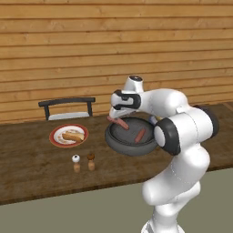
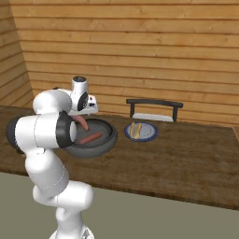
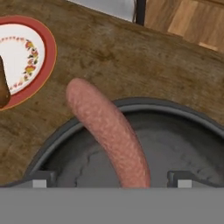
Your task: Place one bun and one sausage from the bowl on each plate.
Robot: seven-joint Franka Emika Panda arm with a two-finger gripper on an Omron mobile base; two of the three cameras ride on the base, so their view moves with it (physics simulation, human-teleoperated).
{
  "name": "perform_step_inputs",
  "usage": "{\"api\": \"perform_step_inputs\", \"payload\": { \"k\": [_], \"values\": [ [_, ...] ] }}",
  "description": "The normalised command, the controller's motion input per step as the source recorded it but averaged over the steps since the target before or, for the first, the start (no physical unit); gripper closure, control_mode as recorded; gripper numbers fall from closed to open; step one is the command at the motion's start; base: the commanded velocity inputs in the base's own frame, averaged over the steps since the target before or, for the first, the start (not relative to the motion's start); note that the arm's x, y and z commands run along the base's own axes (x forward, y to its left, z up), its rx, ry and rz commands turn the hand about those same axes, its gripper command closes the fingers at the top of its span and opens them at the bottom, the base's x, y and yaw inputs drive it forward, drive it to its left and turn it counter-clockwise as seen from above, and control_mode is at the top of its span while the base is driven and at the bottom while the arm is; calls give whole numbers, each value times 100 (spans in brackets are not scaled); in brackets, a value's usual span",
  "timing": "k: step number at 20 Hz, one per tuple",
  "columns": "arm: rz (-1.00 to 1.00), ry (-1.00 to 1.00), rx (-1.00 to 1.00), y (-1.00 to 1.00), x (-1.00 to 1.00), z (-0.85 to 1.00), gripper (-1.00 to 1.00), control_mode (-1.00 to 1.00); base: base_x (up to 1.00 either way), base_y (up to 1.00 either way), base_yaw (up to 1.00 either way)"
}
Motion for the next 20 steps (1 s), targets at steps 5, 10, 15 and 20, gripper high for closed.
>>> {"api": "perform_step_inputs", "payload": {
  "k": [5,10,15,20],
  "values": [
    [1,2,0,1,43,-10,-100,-100,0,0,0],
    [0,3,0,0,36,-20,-100,-100,0,0,0],
    [0,0,0,0,0,-21,-100,-100,0,0,0],
    [0,0,0,0,-5,-20,-100,-100,0,0,0]
  ]
}}
